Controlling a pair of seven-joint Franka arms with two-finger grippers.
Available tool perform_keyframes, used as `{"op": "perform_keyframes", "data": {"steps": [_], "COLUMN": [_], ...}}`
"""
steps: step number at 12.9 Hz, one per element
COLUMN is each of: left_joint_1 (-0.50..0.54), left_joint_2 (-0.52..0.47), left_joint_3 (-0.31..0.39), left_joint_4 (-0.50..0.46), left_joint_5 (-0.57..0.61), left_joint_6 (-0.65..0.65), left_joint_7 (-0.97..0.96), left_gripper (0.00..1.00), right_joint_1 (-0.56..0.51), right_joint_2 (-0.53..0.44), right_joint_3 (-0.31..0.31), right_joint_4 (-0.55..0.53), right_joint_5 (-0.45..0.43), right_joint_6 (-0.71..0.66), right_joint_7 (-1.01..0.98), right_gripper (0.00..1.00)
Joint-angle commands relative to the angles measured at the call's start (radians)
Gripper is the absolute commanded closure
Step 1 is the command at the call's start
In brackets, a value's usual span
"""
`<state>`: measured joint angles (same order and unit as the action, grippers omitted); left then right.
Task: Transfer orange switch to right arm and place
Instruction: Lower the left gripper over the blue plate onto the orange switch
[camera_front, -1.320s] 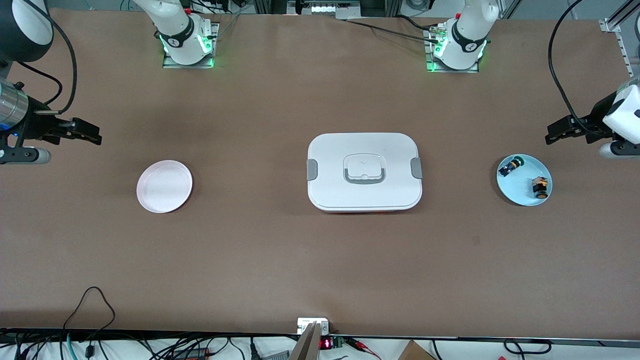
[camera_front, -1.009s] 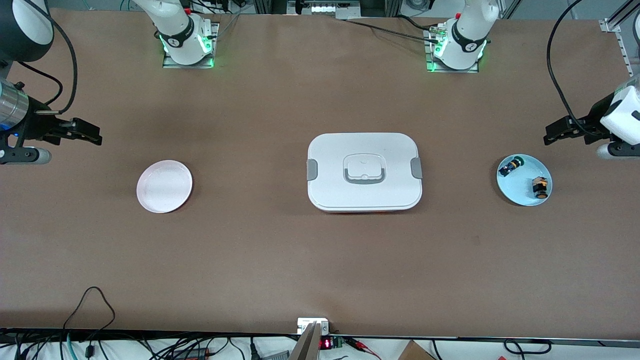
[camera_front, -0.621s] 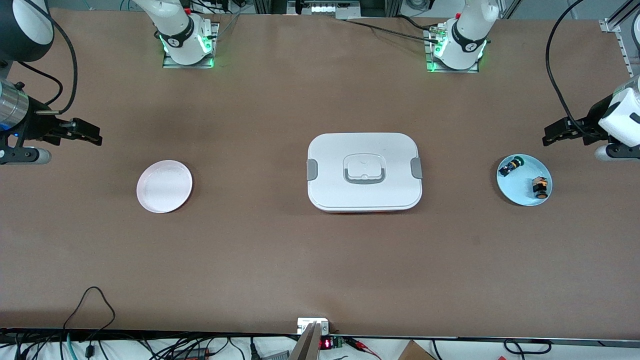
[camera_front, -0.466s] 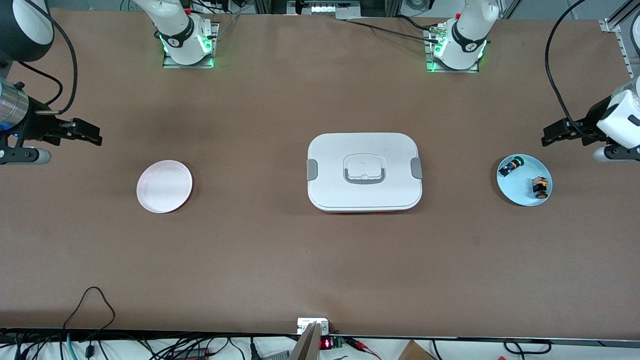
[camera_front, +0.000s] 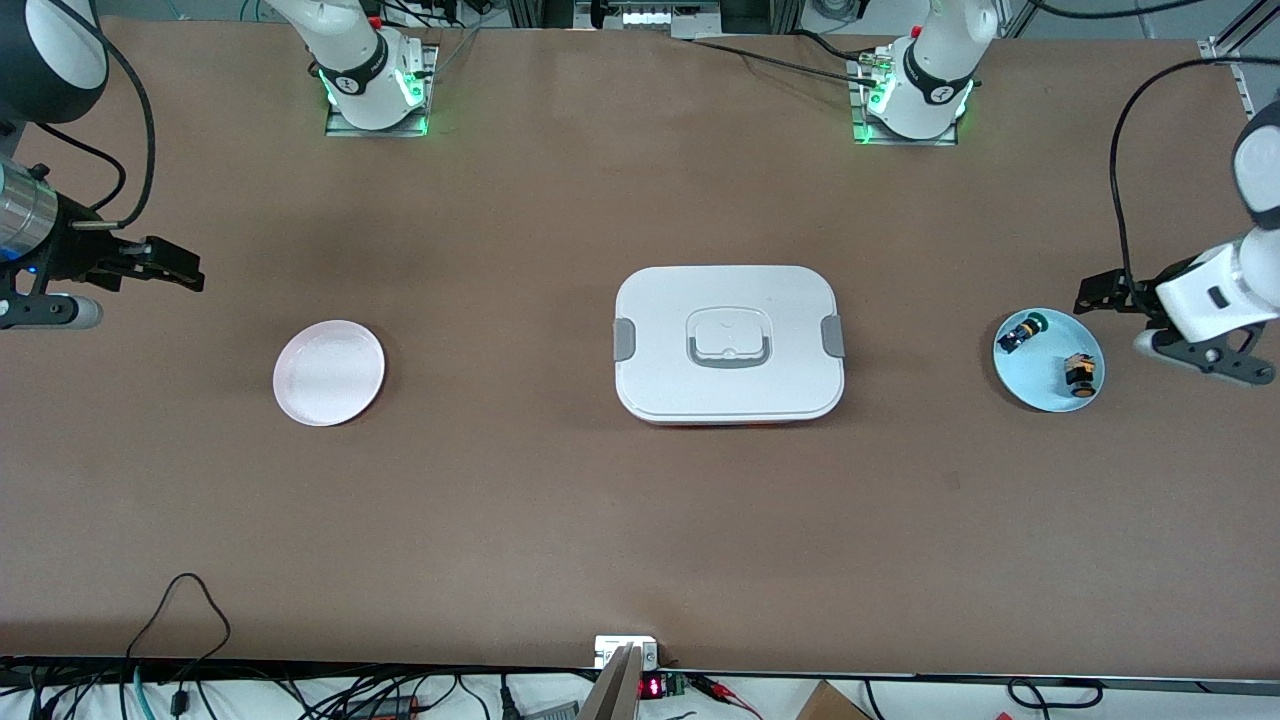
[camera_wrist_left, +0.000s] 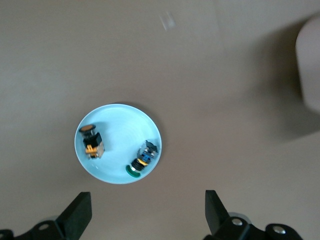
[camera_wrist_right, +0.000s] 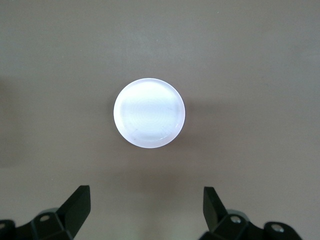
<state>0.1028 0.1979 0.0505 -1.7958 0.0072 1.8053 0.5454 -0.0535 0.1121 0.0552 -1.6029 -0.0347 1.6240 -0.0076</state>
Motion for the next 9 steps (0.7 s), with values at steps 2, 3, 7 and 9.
{"op": "perform_keyframes", "data": {"steps": [2,3,7,9], "left_joint_1": [0.057,0.078,0.158,0.179], "left_joint_2": [0.067,0.095,0.210,0.248], "left_joint_3": [-0.004,-0.004,-0.004,-0.004], "left_joint_4": [-0.066,-0.071,-0.086,-0.093], "left_joint_5": [0.033,0.034,0.031,0.020], "left_joint_6": [0.098,0.120,0.335,0.402], "left_joint_7": [0.308,0.435,0.995,1.175], "left_gripper": [0.00,0.00,0.00,0.00], "right_joint_1": [-0.009,-0.009,-0.012,-0.011], "right_joint_2": [-0.020,-0.019,-0.019,-0.017], "right_joint_3": [0.008,0.008,0.008,0.008], "right_joint_4": [-0.014,-0.014,-0.003,-0.003], "right_joint_5": [0.015,0.015,0.016,0.016], "right_joint_6": [0.007,0.008,0.007,0.007], "right_joint_7": [-0.008,-0.008,-0.008,-0.008], "right_gripper": [0.00,0.00,0.00,0.00]}}
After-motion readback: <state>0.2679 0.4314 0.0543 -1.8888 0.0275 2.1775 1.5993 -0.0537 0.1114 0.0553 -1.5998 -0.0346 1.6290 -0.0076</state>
